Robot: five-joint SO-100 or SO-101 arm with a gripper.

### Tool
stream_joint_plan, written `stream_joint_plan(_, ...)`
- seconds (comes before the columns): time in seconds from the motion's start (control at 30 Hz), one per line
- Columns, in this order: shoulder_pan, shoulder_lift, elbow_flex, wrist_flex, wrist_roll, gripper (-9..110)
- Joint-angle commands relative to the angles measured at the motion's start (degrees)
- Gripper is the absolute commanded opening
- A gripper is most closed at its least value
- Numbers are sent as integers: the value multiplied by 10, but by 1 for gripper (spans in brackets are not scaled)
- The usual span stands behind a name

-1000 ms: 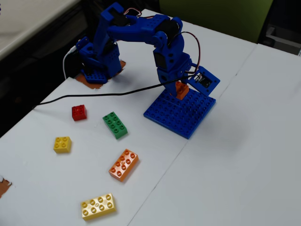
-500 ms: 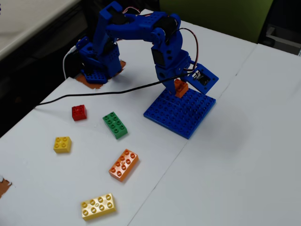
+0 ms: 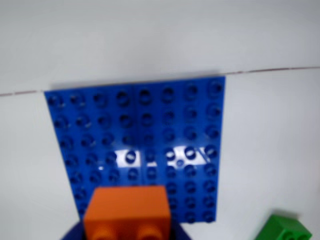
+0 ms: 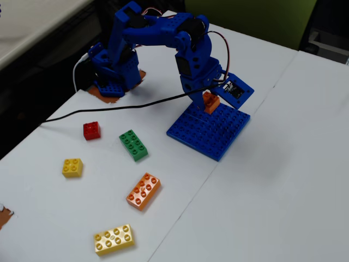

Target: Pick up the 2x2 orange block and go up the 8x8 blue block.

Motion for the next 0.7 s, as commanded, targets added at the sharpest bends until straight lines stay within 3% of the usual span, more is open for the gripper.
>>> stream_joint_plan(0.0,-4,25,-10,-10,2,0)
stream_joint_plan(0.67,-13,21,-7,-4,-27,0)
